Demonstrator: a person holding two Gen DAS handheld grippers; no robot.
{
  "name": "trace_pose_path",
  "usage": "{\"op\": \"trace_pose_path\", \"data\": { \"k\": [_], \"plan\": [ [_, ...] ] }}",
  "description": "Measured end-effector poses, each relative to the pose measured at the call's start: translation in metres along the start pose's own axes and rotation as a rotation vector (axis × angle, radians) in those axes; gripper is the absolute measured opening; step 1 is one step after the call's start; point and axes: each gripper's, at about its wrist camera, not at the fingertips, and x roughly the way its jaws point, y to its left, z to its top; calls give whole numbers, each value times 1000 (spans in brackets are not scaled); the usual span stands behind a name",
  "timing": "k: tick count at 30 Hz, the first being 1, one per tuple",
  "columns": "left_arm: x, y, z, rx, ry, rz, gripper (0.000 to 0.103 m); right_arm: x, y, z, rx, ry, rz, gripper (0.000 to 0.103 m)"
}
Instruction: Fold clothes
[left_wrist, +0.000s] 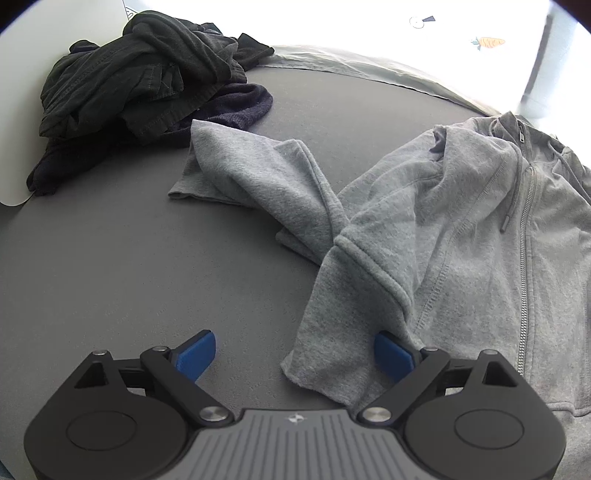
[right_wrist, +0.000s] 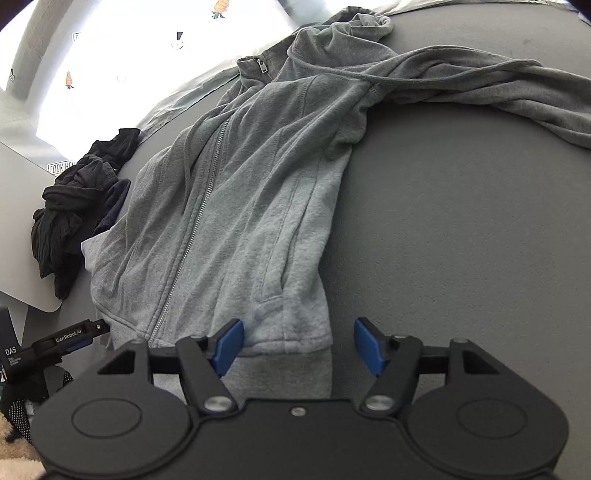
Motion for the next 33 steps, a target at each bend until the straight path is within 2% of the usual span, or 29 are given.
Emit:
{"op": "trace_pose_path", "data": {
  "k": [1,2,3,4,5,6,7,8,9,12,14,21,26,30,33],
  "plan": [
    [1,0,0,2,-3,-10,93,-1,-2,-3,22,-4,28,55],
    [1,0,0,7,-6,-22,87,-3,-3,-5,44,-15,48,30],
    [1,-1,-1,19,-7,-39,72,-5,-4,-7,63,-28,60,21],
    [-1,-3,-1,34,-7,-58,65,-8,-5,-11,74,-45,54,16],
    [-3,-6,-2,45,-11,-70,51,-11,-5,-13,76,-58,47,11],
    [-6,-10,-2,53,-14,-81,34,-16,-4,-14,62,-80,43,10],
    [-9,-13,-4,61,-17,-86,25,-22,-1,-16,42,-107,40,9],
    [-11,-17,-6,71,-21,-84,11,-27,1,-18,21,-134,37,9],
    [-15,-22,-8,85,-28,-82,7,-33,4,-19,-6,-152,30,8],
    [-30,-34,-18,130,-54,-82,7,-47,12,-22,-101,-196,3,8],
    [-42,-38,-28,128,-67,-89,6,-56,8,-25,-117,-209,-3,8],
    [-85,-68,-83,30,-51,-202,6,-100,-51,-45,-7,-264,-44,7],
    [-97,-105,-122,120,-1,-233,6,-130,-94,-59,85,-304,-86,7],
    [-86,-112,-130,124,64,-201,6,-125,-106,-68,77,-255,-130,6],
    [-89,-104,-128,97,58,-187,5,-116,-108,-74,54,-209,-167,6]
  ]
}}
